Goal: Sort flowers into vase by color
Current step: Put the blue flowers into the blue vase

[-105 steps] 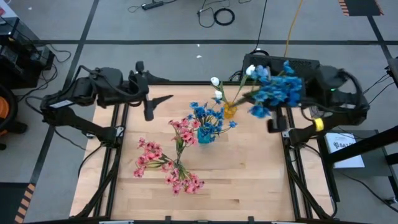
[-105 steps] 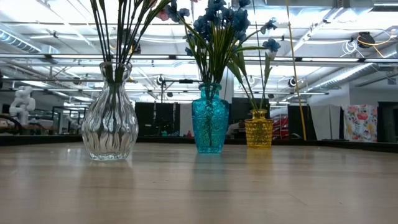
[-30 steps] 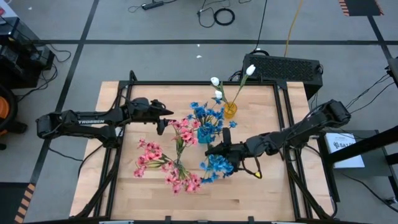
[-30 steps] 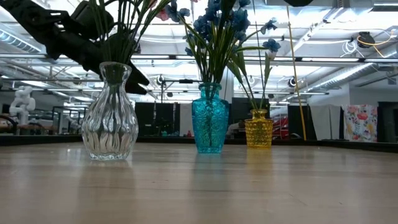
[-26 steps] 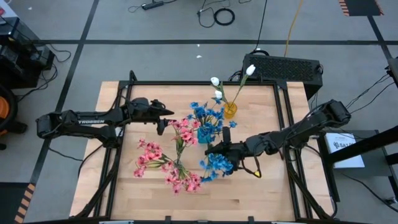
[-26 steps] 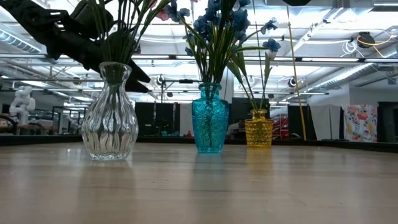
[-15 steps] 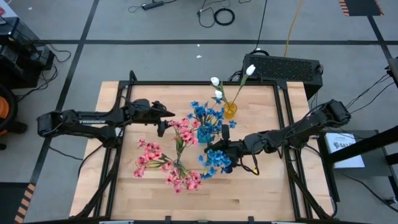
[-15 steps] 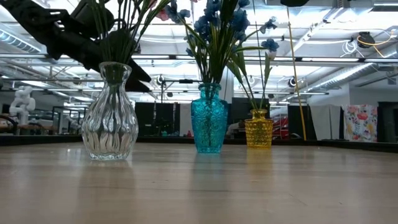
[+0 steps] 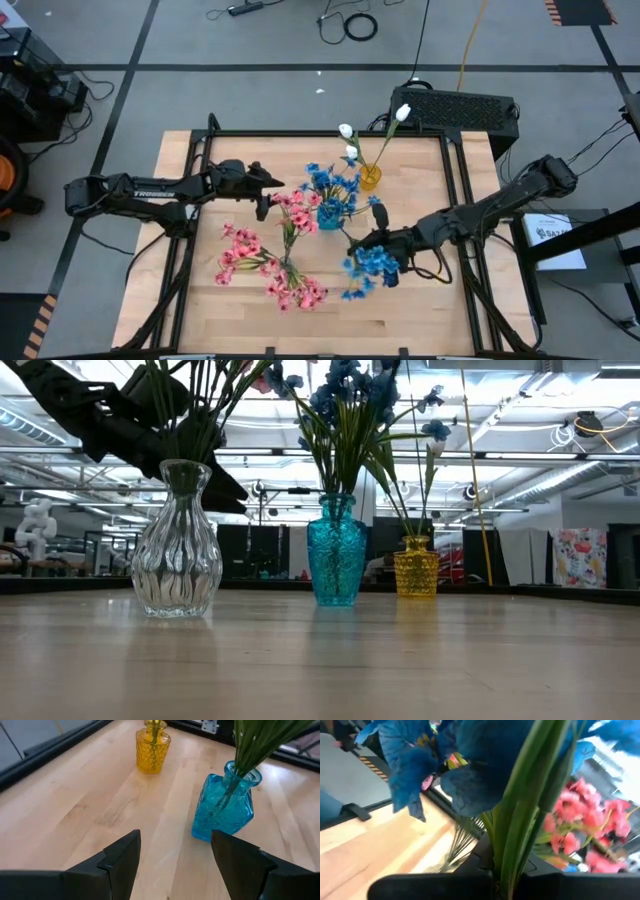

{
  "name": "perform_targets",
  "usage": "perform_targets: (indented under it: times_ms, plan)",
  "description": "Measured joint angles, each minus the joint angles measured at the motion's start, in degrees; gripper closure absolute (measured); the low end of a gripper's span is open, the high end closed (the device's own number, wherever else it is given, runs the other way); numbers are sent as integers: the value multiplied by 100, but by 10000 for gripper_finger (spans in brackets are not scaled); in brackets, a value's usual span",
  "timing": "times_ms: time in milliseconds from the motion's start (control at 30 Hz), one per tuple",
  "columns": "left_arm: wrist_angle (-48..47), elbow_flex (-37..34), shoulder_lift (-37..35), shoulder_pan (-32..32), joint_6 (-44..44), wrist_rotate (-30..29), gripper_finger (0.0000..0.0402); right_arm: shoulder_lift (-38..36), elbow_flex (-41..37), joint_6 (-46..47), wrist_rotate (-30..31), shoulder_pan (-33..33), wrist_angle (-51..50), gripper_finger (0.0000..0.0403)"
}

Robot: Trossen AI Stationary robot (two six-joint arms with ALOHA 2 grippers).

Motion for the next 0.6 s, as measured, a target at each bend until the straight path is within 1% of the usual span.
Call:
perform_targets:
  times_ms: [67, 133, 200, 233, 300, 367, 467, 533, 600]
  plan:
    - [60, 0, 56, 0, 230, -9, 153, -84, -2, 268, 33, 24, -244, 401]
    - [84, 0, 129, 3, 460, -35, 153, -111, -2, 933, 141, 36, -475, 401]
    - [73, 0, 208, 13, 661, -47, 153, -113, -2, 1662, 444, 120, -735, 401]
    - [72, 0, 259, 11, 743, -48, 153, -113, -17, 1845, 567, 181, -846, 401]
    - [72, 0, 371, 11, 935, -40, 153, -113, -140, 2045, 839, 386, -764, 401]
    - [77, 0, 508, 11, 1020, -35, 153, -113, -301, 2184, 1238, 644, -590, 401]
    - [223, -3, 813, 11, 1017, -29, 153, -246, -564, 2595, 2189, 1103, -443, 401]
    - [617, -71, 1043, 9, 966, -21, 153, -392, -706, 2884, 2988, 1392, -361, 401]
    - [1167, -172, 1315, -24, 915, -19, 153, -516, -913, 2958, 3744, 1626, -49, 401]
